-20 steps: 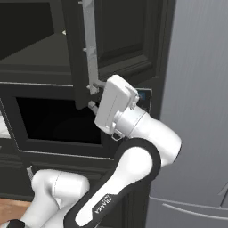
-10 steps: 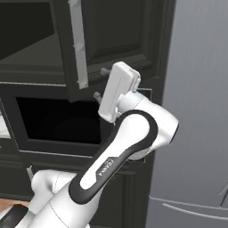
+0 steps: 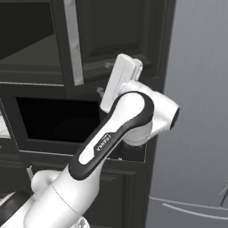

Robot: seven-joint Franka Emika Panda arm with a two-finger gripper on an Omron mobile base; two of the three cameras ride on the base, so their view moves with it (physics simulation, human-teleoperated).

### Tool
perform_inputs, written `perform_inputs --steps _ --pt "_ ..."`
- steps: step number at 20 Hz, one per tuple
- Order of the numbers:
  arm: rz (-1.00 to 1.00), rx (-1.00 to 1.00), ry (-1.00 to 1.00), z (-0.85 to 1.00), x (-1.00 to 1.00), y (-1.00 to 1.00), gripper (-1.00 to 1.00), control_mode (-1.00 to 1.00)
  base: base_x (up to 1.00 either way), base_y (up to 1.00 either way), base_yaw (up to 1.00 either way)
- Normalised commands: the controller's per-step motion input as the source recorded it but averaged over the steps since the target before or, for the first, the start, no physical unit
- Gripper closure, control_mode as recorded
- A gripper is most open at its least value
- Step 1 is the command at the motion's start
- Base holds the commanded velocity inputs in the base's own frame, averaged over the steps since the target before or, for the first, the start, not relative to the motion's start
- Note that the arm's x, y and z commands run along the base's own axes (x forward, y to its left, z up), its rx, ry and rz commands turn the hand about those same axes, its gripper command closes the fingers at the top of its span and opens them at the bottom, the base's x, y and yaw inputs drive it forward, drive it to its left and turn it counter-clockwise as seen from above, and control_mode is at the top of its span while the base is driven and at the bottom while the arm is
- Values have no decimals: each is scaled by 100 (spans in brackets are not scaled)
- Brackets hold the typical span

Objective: Pick the mug and place it in the sink. Pick the bowl and place it in the open cabinet and then close the cabinet.

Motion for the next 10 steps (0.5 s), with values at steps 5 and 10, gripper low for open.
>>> perform_inputs --steps 5,10 --pt "-11 0 21 0 38 0 -100 -100 0 0 0" --pt "-21 0 18 0 38 1 -100 -100 0 0 0"
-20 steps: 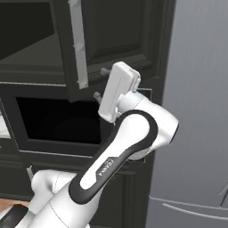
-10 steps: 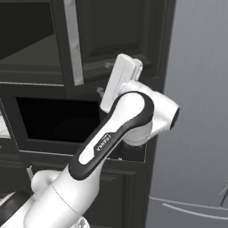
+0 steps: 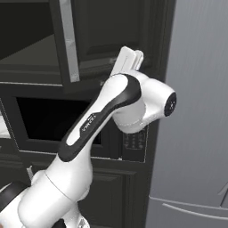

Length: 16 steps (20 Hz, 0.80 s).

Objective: Pick the mug and place it in the sink. Pick the bowl and place it in the open cabinet and then close the cabinet.

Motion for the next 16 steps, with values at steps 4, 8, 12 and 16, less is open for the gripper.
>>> perform_inputs --steps 4,8,12,16 --pt "-25 0 13 0 32 6 -100 -100 0 0 0" --pt "-26 0 8 -3 29 16 -100 -100 0 0 0" --pt "-27 0 4 -14 30 21 -100 -100 0 0 0" --pt "-26 0 5 -18 35 23 -100 -100 0 0 0"
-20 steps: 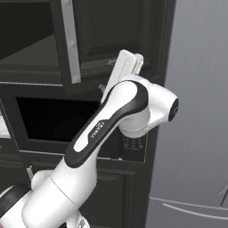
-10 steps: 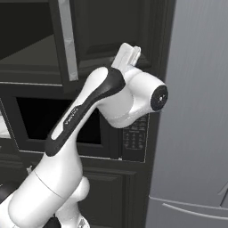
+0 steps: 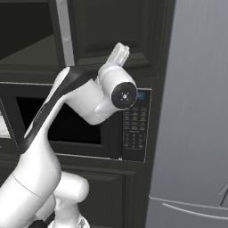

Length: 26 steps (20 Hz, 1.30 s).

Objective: Pick the mug and place it in the sink. Pick the bowl and place it in the open cabinet and then close the cabinet.

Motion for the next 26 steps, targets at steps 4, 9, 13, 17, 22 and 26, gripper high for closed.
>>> perform_inputs --steps 4,9,13,17,22,26 --pt "-26 0 5 -16 38 26 -100 -100 0 0 0" --pt "-26 0 8 -10 37 25 -100 -100 0 0 0" --pt "-25 0 10 -6 38 26 -100 -100 0 0 0" --pt "-24 0 11 -8 37 24 -100 -100 0 0 0" --pt "-22 0 10 -10 35 17 -100 -100 0 0 0" --pt "-18 0 5 -6 28 4 -100 -100 0 0 0"
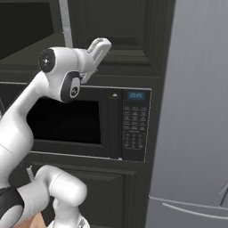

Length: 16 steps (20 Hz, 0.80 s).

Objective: Pick the mug and place it in the sink. Pick the bowl and place it in the open cabinet and then close the cabinet.

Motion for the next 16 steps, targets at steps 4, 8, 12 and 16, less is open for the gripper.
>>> perform_inputs --steps 4,8,12,16 --pt "-11 0 0 -3 12 -1 -100 -100 0 0 0" --pt "-5 0 0 -5 4 -9 -100 -100 0 0 0" --pt "-3 0 0 -9 0 -8 -100 -100 0 0 0" --pt "-1 0 0 -13 -3 -3 -100 -100 0 0 0"
